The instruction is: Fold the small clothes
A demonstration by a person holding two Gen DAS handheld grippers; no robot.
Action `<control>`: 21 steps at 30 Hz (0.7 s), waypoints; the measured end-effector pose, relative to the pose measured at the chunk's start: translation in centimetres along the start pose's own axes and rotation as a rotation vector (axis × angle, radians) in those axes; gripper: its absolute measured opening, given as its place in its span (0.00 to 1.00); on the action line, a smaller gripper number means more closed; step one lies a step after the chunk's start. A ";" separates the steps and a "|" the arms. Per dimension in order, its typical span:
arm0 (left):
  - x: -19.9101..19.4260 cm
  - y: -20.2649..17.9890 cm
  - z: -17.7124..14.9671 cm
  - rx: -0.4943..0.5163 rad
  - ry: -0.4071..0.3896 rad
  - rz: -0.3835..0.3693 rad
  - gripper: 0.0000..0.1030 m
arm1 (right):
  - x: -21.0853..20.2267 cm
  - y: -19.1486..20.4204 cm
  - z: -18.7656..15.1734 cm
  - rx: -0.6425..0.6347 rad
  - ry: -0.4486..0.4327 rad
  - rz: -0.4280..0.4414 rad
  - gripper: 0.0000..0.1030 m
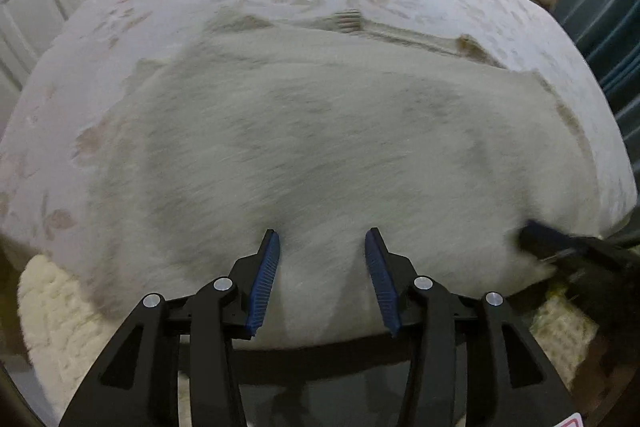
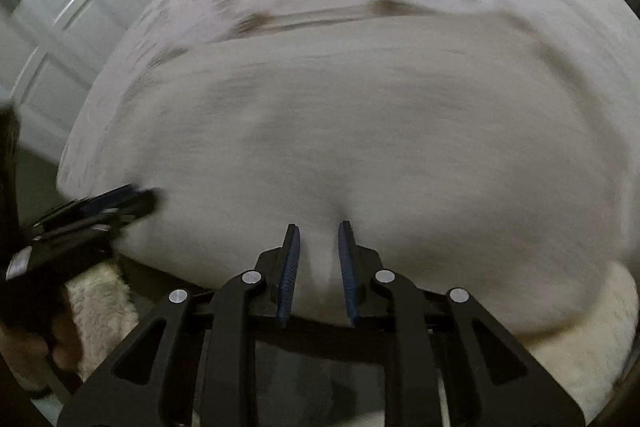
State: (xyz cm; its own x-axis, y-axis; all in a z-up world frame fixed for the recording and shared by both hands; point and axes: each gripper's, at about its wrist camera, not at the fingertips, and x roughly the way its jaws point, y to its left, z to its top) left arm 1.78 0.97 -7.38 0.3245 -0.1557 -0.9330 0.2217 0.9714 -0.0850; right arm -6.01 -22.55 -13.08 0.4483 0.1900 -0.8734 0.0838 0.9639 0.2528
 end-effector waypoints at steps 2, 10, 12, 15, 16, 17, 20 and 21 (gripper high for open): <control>-0.1 1.5 -0.7 -0.042 0.019 0.017 0.44 | -1.3 -3.9 -0.5 0.083 -0.003 -0.097 0.20; 0.1 2.4 -2.1 -0.082 0.023 0.043 0.48 | -1.6 -12.3 -3.1 0.258 0.046 -0.279 0.19; 0.0 2.1 -2.4 -0.074 0.025 0.061 0.49 | -1.6 -11.8 -2.7 0.273 0.038 -0.300 0.20; -0.5 2.4 -2.4 -0.091 0.029 0.039 0.49 | -3.1 -9.6 -1.5 0.269 -0.013 -0.307 0.23; -0.7 2.5 -2.4 -0.097 0.026 0.029 0.50 | -3.7 -8.5 -1.0 0.252 -0.038 -0.279 0.23; -0.9 2.5 -2.4 -0.101 0.024 0.022 0.55 | -4.2 -6.6 -0.2 0.221 -0.061 -0.238 0.23; -1.4 2.4 -2.7 -0.129 0.037 0.041 0.61 | -4.8 -1.9 1.6 0.119 -0.083 -0.141 0.23; -1.6 2.5 -2.8 -0.138 0.039 0.029 0.61 | -4.5 -0.6 2.1 0.095 -0.085 -0.109 0.23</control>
State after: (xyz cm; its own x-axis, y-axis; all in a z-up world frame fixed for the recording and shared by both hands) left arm -0.71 4.19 -7.06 0.2925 -0.1223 -0.9484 0.0830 0.9913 -0.1022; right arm -6.19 -24.33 -8.46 0.5054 0.0651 -0.8604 0.2176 0.9553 0.2001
